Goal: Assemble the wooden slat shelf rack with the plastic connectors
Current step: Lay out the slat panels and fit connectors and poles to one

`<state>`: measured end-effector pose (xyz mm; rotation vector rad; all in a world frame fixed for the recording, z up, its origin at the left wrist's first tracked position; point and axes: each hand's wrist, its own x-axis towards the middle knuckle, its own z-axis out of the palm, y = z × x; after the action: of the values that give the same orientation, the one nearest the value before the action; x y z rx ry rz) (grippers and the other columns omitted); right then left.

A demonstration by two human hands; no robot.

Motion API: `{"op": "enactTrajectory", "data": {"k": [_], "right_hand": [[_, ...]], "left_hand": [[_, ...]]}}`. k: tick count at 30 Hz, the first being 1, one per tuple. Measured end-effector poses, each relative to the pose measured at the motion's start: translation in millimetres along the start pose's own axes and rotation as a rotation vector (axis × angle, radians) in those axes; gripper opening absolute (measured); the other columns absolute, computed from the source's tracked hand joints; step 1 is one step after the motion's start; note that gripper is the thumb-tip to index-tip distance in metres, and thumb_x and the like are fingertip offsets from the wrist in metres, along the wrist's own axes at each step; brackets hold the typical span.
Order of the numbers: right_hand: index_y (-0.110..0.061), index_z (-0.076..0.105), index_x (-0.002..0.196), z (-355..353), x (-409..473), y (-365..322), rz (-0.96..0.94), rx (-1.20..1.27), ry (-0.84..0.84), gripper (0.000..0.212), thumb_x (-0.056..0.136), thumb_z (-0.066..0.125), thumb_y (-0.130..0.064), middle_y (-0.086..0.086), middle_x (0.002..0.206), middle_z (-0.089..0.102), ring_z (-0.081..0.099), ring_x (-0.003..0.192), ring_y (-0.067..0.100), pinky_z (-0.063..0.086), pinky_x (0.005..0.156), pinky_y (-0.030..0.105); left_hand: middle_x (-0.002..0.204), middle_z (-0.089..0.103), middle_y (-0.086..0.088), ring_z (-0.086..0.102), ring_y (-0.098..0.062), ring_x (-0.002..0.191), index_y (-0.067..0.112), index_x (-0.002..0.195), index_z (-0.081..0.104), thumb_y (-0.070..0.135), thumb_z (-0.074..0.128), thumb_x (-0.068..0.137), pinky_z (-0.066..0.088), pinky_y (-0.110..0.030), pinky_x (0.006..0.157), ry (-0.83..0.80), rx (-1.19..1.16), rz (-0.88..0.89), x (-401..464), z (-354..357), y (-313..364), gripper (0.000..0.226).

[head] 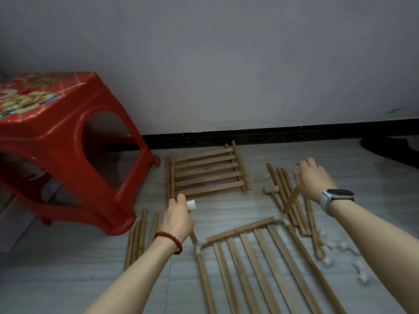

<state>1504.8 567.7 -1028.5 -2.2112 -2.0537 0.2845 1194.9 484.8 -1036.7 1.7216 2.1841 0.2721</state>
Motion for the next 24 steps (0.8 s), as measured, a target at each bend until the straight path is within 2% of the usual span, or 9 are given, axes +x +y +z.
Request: {"op": "enactTrajectory", "data": {"k": [2, 5, 9, 11, 14, 17, 20, 22, 24], "right_hand": [[-0.007, 0.048, 0.115, 0, -2, 2, -0.011, -0.041, 0.0, 0.029, 0.099, 0.036, -0.027, 0.013, 0.118, 0.047, 0.053, 0.095, 0.036, 0.039, 0.075, 0.038], [-0.008, 0.054, 0.112, -1, -7, 8, 0.013, -0.031, -0.008, 0.033, 0.096, 0.041, -0.035, 0.013, 0.113, 0.055, 0.055, 0.1, 0.036, 0.041, 0.079, 0.038], [-0.009, 0.058, 0.096, -15, -1, 22, 0.137, 0.042, -0.081, 0.036, 0.094, 0.045, -0.042, 0.013, 0.094, 0.064, 0.061, 0.079, 0.029, 0.045, 0.065, 0.03], [-0.01, 0.058, 0.094, -20, 1, 25, 0.165, 0.034, -0.116, 0.036, 0.094, 0.043, -0.042, 0.011, 0.088, 0.062, 0.061, 0.079, 0.031, 0.046, 0.066, 0.031], [-0.015, 0.05, 0.085, -16, -1, 30, 0.161, -0.007, -0.085, 0.023, 0.095, 0.041, -0.034, 0.008, 0.084, 0.054, 0.054, 0.079, 0.031, 0.04, 0.065, 0.034], [-0.019, 0.04, 0.073, -10, -3, 37, 0.096, -0.015, -0.027, 0.022, 0.094, 0.035, -0.023, 0.007, 0.08, 0.05, 0.05, 0.072, 0.029, 0.036, 0.061, 0.033], [-0.018, 0.041, 0.077, -10, -7, 46, -0.042, -0.038, -0.07, 0.02, 0.096, 0.038, -0.022, 0.005, 0.083, 0.048, 0.05, 0.073, 0.029, 0.04, 0.065, 0.036], [-0.02, 0.041, 0.08, -12, -9, 52, -0.15, -0.101, -0.116, 0.017, 0.096, 0.041, -0.023, 0.003, 0.087, 0.047, 0.051, 0.071, 0.025, 0.045, 0.065, 0.039], [-0.022, 0.041, 0.082, -12, -8, 55, -0.202, -0.169, -0.136, 0.015, 0.097, 0.041, -0.025, 0.001, 0.088, 0.046, 0.051, 0.069, 0.022, 0.043, 0.061, 0.036]], "left_hand": [[0.108, 0.048, -0.013, 0.048, -0.023, 0.073, 0.008, 0.109, 0.042, 0.007, 0.039, 0.094, 0.034, -0.03, 0.062, 0.015, 0.033, 0.011, 9, 1, 0, 0.016], [0.112, 0.046, -0.011, 0.053, -0.03, 0.094, 0.01, 0.112, 0.044, 0.006, 0.041, 0.093, 0.037, -0.031, 0.067, 0.02, 0.112, 0.051, 25, 2, 1, 0.019], [0.117, 0.045, -0.008, 0.048, -0.025, 0.103, 0.011, 0.111, 0.046, 0.001, 0.044, 0.09, 0.042, -0.029, 0.075, 0.03, 0.203, 0.2, 41, 8, 8, 0.023], [0.117, 0.045, -0.008, 0.047, -0.025, 0.104, 0.011, 0.111, 0.045, -0.002, 0.045, 0.089, 0.042, -0.029, 0.076, 0.037, 0.222, 0.24, 48, 10, 15, 0.025], [0.117, 0.044, -0.01, 0.047, -0.027, 0.106, 0.01, 0.113, 0.044, -0.006, 0.044, 0.088, 0.042, -0.031, 0.075, 0.048, 0.238, 0.279, 58, 10, 23, 0.03], [0.116, 0.045, -0.011, 0.047, -0.028, 0.103, 0.009, 0.111, 0.046, -0.003, 0.047, 0.088, 0.041, -0.03, 0.075, 0.052, 0.222, 0.281, 69, 10, 26, 0.026], [0.103, 0.049, -0.008, 0.052, -0.026, 0.093, 0.01, 0.094, 0.051, 0.014, 0.054, 0.089, 0.045, -0.032, 0.073, -0.026, 0.117, 0.185, 78, 6, 33, 0.007], [0.084, 0.054, -0.002, 0.055, -0.021, 0.078, 0.014, 0.08, 0.053, 0.03, 0.058, 0.088, 0.043, -0.029, 0.063, -0.109, 0.15, 0.139, 84, 1, 39, 0.019], [0.067, 0.054, 0.002, 0.055, -0.018, 0.067, 0.017, 0.067, 0.053, 0.037, 0.058, 0.088, 0.04, -0.026, 0.057, -0.127, 0.239, 0.129, 87, -2, 42, 0.029]]}}
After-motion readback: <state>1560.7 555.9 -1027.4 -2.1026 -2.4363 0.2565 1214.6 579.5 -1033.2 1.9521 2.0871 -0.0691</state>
